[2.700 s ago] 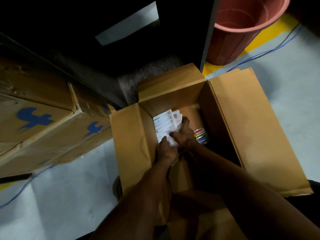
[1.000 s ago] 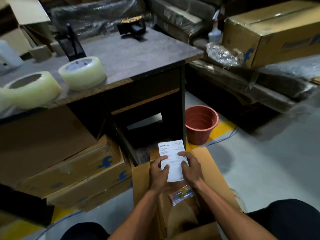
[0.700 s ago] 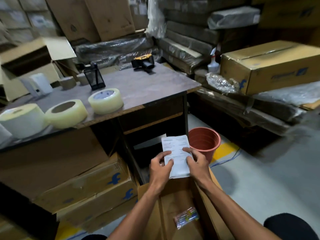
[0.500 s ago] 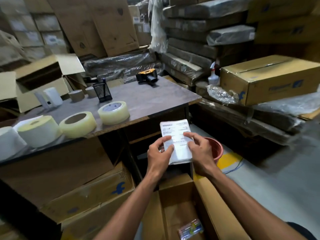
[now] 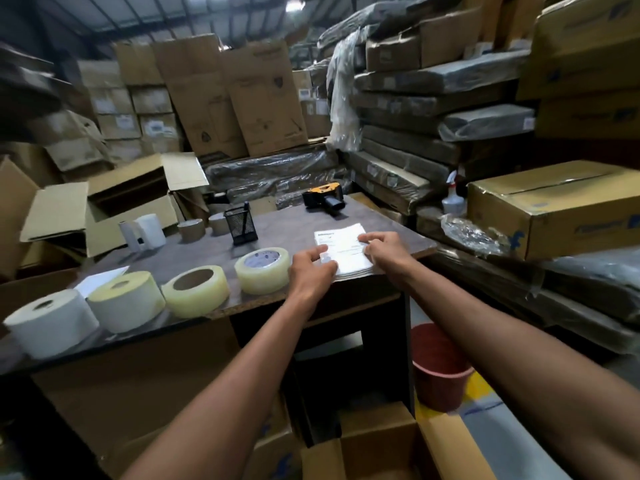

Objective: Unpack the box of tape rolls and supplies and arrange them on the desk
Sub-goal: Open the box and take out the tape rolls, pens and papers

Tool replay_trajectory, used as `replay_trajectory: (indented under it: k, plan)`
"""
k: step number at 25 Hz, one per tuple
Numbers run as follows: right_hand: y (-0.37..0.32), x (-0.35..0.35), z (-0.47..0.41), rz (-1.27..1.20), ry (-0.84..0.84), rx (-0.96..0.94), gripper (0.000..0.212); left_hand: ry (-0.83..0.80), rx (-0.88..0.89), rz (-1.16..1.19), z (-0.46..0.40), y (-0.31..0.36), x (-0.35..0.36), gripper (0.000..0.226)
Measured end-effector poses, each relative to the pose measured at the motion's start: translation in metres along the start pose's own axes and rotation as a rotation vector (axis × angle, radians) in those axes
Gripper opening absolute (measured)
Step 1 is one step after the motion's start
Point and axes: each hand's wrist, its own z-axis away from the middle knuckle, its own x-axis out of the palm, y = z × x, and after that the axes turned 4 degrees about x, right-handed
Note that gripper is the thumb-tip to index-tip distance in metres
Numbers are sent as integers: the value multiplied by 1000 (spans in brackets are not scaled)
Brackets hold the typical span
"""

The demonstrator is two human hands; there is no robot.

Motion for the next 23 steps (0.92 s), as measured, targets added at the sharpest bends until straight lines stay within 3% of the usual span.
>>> replay_trajectory:
  k: [3, 10, 23]
  plan:
    - [-14, 14, -16, 102, -2, -26, 31, -32, -53, -89, -13, -3, 1, 62]
    - [-18, 41, -42, 293, -39, -53, 35, 19, 63, -349, -23, -17, 7, 43]
    - [3, 50, -47, 550, -19, -190, 29, 85, 17, -400, -26, -18, 15, 22]
